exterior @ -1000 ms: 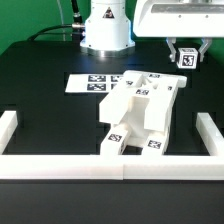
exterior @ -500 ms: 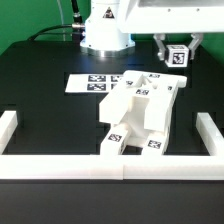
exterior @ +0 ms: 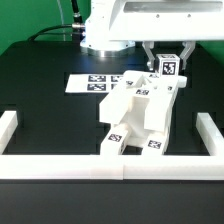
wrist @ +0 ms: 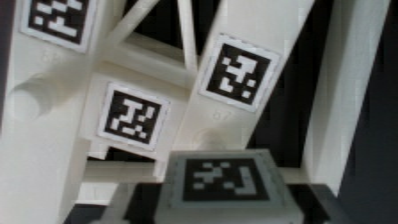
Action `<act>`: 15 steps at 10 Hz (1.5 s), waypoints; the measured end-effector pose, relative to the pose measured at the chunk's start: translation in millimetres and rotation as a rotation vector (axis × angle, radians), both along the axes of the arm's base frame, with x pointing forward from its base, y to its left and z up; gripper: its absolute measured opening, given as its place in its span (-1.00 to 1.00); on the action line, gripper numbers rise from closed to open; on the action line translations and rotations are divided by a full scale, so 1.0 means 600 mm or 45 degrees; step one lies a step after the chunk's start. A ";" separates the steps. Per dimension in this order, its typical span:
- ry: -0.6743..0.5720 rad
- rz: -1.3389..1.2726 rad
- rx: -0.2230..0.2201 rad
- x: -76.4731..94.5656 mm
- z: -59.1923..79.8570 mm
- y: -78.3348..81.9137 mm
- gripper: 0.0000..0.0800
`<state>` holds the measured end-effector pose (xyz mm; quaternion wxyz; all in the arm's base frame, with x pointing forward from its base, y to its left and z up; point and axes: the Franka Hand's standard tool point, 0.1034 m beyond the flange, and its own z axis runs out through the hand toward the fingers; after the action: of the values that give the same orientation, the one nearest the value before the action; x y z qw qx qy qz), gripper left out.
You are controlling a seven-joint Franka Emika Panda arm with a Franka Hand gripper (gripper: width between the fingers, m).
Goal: Assemble chair
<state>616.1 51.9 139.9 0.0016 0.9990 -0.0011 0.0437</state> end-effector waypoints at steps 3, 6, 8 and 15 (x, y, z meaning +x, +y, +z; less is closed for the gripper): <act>0.018 0.003 -0.008 0.020 -0.002 -0.016 -0.32; 0.019 0.006 -0.016 0.026 -0.011 -0.014 -0.32; 0.030 0.008 -0.017 0.020 -0.019 -0.009 -0.32; -0.001 0.007 -0.022 0.016 -0.027 -0.012 -0.32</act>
Offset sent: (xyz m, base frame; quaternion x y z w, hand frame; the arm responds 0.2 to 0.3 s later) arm 0.0280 -0.0043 0.0015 0.0055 -0.0135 -0.0076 0.9999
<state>625.9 44.5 123.8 0.0099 0.9990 0.0022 0.0440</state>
